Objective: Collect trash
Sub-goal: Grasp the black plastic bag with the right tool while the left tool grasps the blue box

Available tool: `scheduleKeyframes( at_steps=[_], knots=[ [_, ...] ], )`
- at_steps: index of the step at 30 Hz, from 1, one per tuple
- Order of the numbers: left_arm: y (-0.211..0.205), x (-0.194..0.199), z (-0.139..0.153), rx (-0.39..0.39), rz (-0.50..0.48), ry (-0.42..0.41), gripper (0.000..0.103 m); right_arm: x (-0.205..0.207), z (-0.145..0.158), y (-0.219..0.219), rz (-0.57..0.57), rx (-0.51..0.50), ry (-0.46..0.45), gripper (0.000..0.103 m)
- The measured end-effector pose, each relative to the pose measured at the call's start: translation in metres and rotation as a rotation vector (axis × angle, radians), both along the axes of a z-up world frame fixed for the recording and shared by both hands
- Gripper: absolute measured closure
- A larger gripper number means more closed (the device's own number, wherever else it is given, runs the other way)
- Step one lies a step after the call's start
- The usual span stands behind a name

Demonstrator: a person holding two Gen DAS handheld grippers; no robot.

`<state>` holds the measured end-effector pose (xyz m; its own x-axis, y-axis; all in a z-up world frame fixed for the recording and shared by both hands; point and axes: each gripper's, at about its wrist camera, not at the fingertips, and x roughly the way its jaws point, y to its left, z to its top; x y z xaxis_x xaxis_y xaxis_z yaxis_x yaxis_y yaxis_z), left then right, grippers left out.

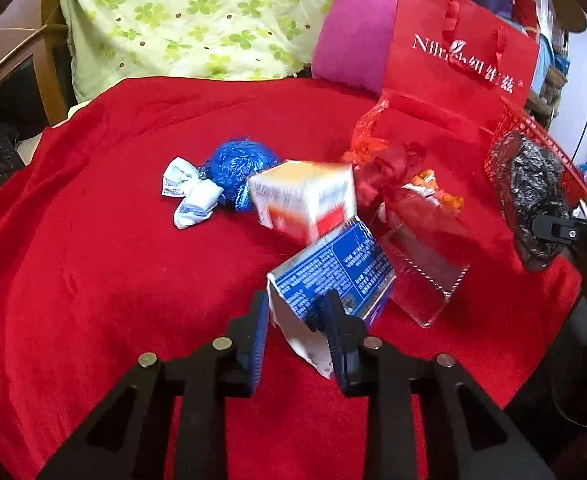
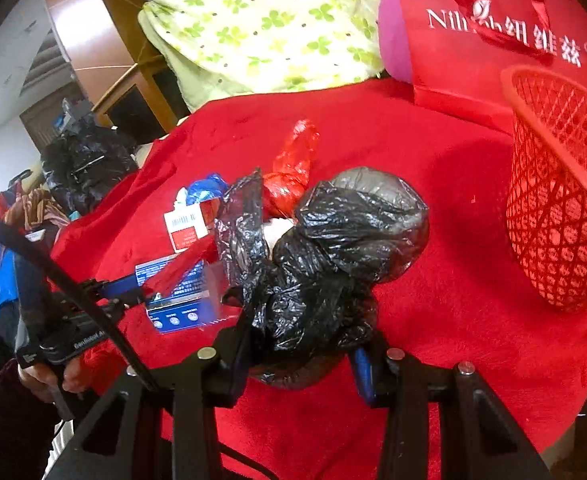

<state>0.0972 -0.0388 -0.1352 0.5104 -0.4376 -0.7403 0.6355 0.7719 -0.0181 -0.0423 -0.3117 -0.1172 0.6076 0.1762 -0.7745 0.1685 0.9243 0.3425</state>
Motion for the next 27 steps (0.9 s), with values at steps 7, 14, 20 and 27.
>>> scheduleKeyframes(
  at_steps=[7, 14, 20, 27],
  knots=[
    [-0.005, -0.006, -0.007, 0.094, -0.01, -0.057, 0.026, -0.003, 0.0, 0.006, 0.011, 0.005, 0.007, 0.058],
    [-0.017, 0.018, -0.007, 0.13, -0.099, -0.081, 0.01, -0.002, -0.002, 0.004, 0.003, 0.003, 0.021, 0.058],
    [-0.015, 0.035, -0.018, -0.043, -0.169, 0.092, 0.01, 0.001, -0.003, 0.01, 0.007, -0.015, 0.035, 0.058],
    [-0.028, 0.005, -0.023, -0.025, -0.278, 0.091, 0.031, 0.003, -0.006, 0.009, -0.008, -0.018, 0.043, 0.058]
  ],
)
